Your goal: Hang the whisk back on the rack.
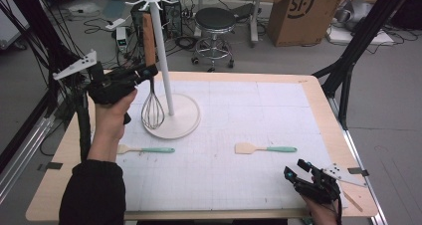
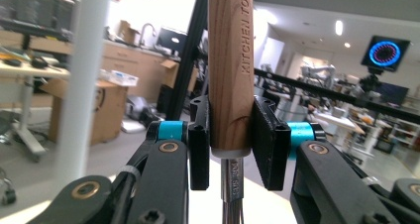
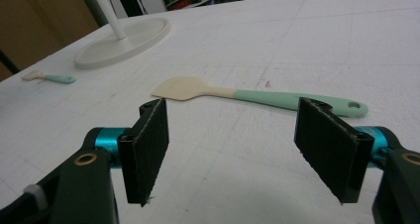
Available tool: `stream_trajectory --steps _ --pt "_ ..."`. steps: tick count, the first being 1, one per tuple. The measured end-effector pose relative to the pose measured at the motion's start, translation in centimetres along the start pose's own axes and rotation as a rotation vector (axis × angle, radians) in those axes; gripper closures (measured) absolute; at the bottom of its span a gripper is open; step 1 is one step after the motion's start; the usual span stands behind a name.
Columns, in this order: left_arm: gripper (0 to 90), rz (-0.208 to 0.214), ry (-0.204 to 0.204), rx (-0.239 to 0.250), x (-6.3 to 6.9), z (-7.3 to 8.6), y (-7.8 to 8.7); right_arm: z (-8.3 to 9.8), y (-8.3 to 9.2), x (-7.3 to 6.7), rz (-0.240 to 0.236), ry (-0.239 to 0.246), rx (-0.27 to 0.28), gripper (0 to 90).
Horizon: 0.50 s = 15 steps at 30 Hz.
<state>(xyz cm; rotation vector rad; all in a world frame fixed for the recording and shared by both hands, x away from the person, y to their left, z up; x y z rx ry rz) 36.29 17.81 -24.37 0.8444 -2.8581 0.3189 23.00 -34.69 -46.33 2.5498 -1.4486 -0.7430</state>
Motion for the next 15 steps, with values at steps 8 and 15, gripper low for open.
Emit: stream_trajectory --steps 8,15 --pt "71.3 -0.026 0.011 0.013 -1.4 -0.7 0.1 0.0 0.0 0.0 0.000 0.003 -0.002 28.9" --pt "71.3 -0.052 0.003 -0.010 -2.3 -0.7 -0.3 0.0 0.0 0.1 0.003 0.002 -0.004 28.9"
Point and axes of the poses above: each handheld gripper's, and its own axes: y roughly backward along the jaws, z roughly out of its underside, x roughly to its right, the point moved 3 cm from there along -y, roughly forward along the jaws, and after that the axes turned 5 degrees about -y, right-handed, at the moved point
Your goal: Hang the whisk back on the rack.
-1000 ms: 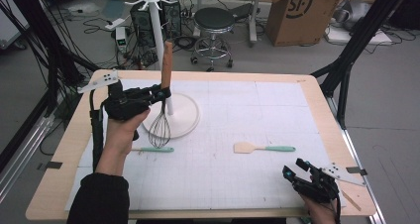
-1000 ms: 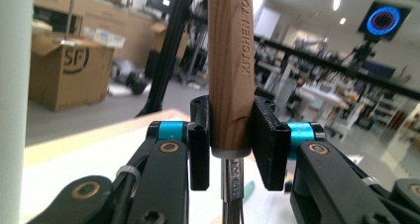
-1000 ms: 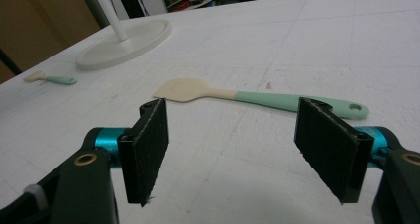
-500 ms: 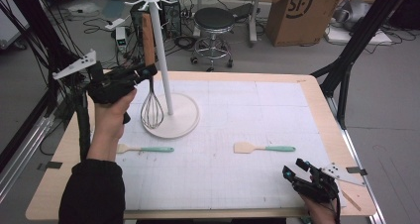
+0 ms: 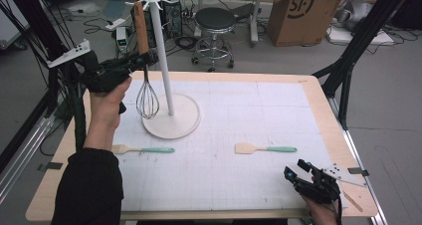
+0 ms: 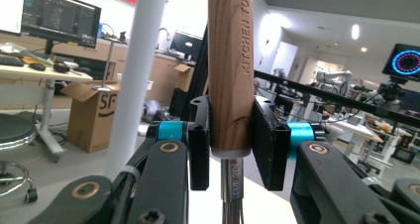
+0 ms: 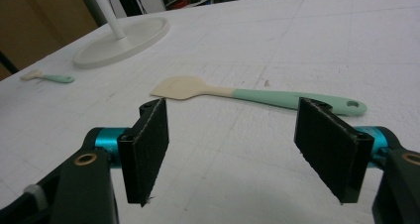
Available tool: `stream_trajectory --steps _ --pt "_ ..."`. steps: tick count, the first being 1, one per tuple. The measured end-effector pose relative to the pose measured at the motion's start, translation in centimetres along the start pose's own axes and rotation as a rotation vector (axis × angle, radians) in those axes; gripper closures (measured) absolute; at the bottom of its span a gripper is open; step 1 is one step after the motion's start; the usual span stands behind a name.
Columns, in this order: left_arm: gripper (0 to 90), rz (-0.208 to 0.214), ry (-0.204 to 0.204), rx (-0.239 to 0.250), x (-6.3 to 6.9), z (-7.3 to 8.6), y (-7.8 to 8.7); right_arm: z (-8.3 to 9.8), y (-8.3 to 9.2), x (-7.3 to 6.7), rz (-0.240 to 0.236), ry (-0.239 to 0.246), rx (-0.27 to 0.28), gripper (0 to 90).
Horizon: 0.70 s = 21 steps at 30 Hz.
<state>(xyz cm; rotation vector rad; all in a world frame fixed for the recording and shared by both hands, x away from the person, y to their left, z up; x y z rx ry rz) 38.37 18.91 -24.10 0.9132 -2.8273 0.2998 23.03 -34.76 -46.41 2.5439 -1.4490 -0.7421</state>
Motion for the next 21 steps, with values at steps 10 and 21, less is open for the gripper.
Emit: stream_trajectory --steps 10,21 --pt "71.2 -0.005 -0.008 -0.025 -0.2 -0.3 -1.1 0.0 0.0 0.0 0.003 -0.002 0.000 28.9" --pt "71.2 -0.013 0.015 -0.021 -1.0 0.8 -1.7 0.1 0.1 0.1 0.004 -0.004 -0.001 28.9"
Point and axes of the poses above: each handheld gripper's, and its own axes: y roughly backward along the jaws, z roughly out of its underside, x roughly to its right, the point moved 3 cm from there along -y, roughly forward along the jaws, and after that the axes turned 5 degrees about -y, right-handed, at the moved point
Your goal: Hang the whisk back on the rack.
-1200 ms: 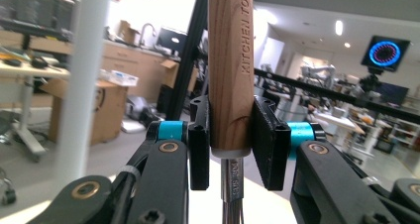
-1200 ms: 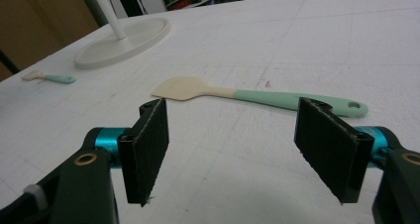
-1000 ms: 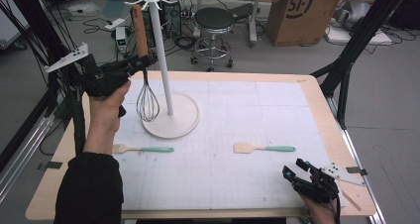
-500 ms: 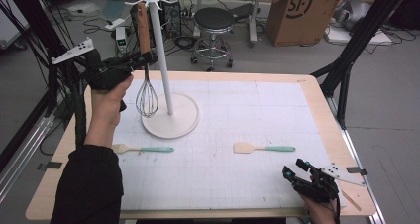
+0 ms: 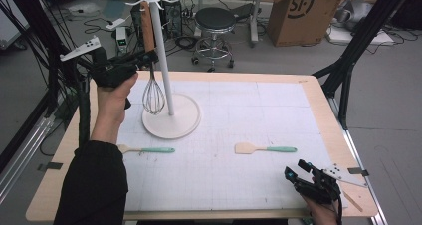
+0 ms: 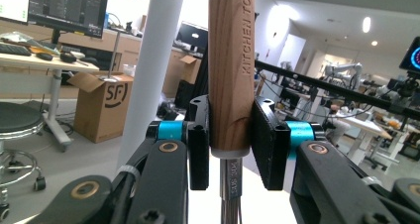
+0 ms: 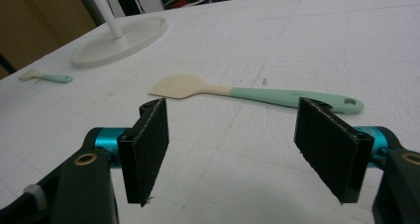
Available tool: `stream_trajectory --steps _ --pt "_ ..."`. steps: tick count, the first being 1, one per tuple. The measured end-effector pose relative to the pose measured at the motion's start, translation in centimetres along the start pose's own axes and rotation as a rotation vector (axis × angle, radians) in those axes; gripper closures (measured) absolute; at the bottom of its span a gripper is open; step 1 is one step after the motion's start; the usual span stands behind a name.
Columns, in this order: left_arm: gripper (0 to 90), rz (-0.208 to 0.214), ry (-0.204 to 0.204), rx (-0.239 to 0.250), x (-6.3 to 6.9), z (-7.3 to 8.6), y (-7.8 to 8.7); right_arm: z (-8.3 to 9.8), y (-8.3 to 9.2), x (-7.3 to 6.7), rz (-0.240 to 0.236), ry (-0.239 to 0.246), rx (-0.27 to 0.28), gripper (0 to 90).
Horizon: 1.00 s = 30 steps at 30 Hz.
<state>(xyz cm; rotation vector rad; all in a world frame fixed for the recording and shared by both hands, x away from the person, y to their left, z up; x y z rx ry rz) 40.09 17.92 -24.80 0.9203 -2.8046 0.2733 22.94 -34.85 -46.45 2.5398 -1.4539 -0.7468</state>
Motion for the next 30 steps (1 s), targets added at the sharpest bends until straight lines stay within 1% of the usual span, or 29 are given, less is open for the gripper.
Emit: stream_trajectory --steps 2,4,6,9,15,16,18,19,21,23,26,28,30 --pt "71.2 0.000 0.011 0.011 -0.2 0.3 0.0 0.0 0.0 0.0 0.000 -0.002 0.004 28.9" --pt "71.0 0.015 0.030 0.024 -0.5 0.4 0.0 0.0 0.0 0.0 0.002 -0.005 0.003 28.9" --pt "70.9 0.009 0.025 0.026 -0.6 0.4 0.0 0.0 0.0 0.0 0.003 -0.004 0.002 28.9" --pt "70.7 0.014 0.034 0.030 -0.7 0.5 -0.2 0.0 0.0 0.0 0.004 0.000 0.002 28.9" --pt "68.7 -0.001 0.048 0.027 -1.0 0.8 -0.5 0.1 0.0 0.0 0.006 0.003 0.000 28.9" --pt "67.9 -0.005 0.058 0.028 -1.1 0.8 -0.5 0.0 0.0 0.0 0.006 0.006 0.003 28.9" --pt "63.6 -0.014 0.078 0.029 -1.3 0.8 -0.6 0.1 0.0 0.0 0.006 0.000 0.001 28.9" --pt "61.7 -0.022 0.077 0.029 -1.3 0.8 -0.5 0.1 0.0 0.0 0.006 0.000 0.000 28.9" --pt "58.2 -0.012 0.077 0.034 -1.3 0.8 -0.4 0.1 0.0 0.1 0.006 0.002 0.000 28.9" --pt "56.2 -0.010 0.074 0.038 -1.3 0.7 -0.4 0.1 0.0 0.1 0.005 0.006 0.000 28.9" --pt "49.7 -0.033 0.069 0.026 -1.3 0.7 -0.3 0.1 0.0 0.1 0.005 0.004 0.000 28.9" --pt "48.2 -0.051 0.059 0.015 -1.3 0.8 -0.2 0.1 0.0 0.1 0.006 0.005 -0.001 28.9" --pt "45.0 -0.054 0.063 0.022 -1.2 0.8 0.0 0.1 0.0 0.0 0.003 0.002 -0.004 28.9"
Point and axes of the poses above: each handheld gripper's, and its own axes: y roughly backward along the jaws, z roughly out of its underside, x roughly to its right, the point moved 3 cm from there along -y, roughly forward along the jaws, and after that the axes turned 5 degrees about -y, right-handed, at the moved point
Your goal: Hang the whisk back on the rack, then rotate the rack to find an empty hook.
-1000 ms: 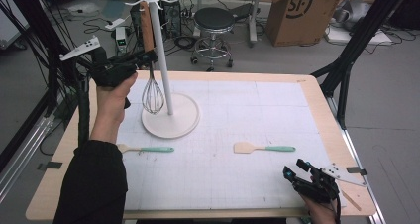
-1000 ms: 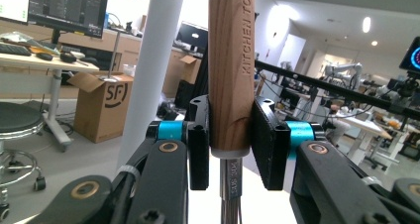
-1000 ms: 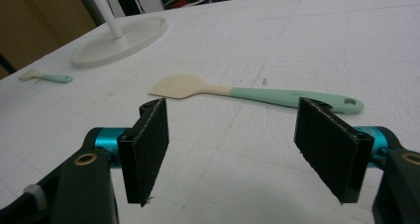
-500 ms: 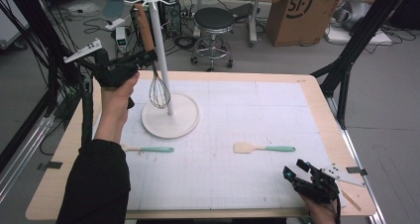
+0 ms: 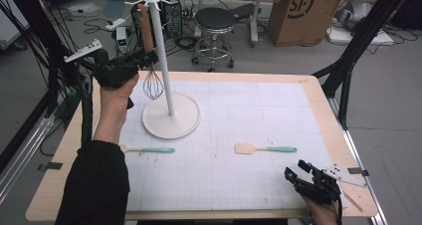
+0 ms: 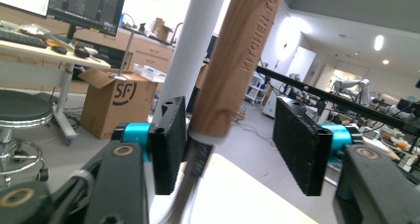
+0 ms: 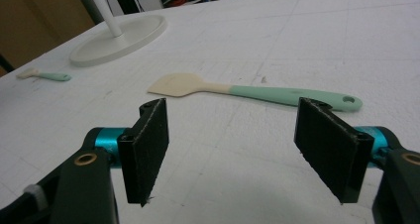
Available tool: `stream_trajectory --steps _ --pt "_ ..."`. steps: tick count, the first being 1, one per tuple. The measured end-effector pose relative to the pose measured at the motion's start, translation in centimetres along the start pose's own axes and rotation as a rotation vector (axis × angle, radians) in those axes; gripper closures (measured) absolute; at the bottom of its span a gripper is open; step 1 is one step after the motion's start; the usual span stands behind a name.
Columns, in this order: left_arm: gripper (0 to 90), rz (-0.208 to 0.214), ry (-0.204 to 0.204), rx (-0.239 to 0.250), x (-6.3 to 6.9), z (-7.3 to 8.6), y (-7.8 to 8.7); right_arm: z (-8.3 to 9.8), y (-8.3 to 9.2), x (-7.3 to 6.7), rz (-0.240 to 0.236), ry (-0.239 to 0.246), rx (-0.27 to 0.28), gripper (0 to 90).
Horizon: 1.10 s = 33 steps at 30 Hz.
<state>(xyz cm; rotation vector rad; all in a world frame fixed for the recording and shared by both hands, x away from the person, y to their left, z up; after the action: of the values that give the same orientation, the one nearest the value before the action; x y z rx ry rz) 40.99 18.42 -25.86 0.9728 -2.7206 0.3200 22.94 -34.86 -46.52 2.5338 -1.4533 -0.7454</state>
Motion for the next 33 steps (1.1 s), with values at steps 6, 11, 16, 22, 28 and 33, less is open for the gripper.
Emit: stream_trajectory --steps 6,11,16,22,28,33 --pt "43.9 -0.025 -0.009 0.041 0.2 0.1 2.0 -0.1 -0.2 -0.2 -0.008 -0.001 -0.003 28.9" --pt "43.4 -0.043 -0.042 0.065 0.7 -0.3 3.6 -0.2 -0.7 -0.1 -0.009 -0.014 -0.009 28.9" --pt "43.4 -0.002 -0.090 0.063 2.6 -0.4 3.4 -0.3 -1.3 -0.1 -0.015 -0.010 -0.020 28.9" --pt "43.7 0.032 -0.120 0.065 4.2 -0.6 2.4 -0.4 -1.6 -0.3 -0.026 -0.001 -0.021 28.9" --pt "44.1 0.026 -0.145 0.040 4.8 -1.3 0.6 -0.4 -1.6 -0.4 -0.033 0.004 -0.021 28.9" --pt "40.4 0.049 -0.149 0.071 5.9 -2.8 -1.1 -0.3 -1.4 -0.4 -0.036 0.004 -0.022 28.9"
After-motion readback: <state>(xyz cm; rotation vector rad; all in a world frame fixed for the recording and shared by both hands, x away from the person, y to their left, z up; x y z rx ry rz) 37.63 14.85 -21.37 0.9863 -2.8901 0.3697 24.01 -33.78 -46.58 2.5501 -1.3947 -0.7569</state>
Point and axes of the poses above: each handheld gripper's, and its own axes: y roughly backward along the jaws, z roughly out of its underside, x roughly to its right, the point moved 3 cm from there along -y, roughly forward along the jaws, and after that the axes turned 5 degrees about -y, right-handed, at the moved point
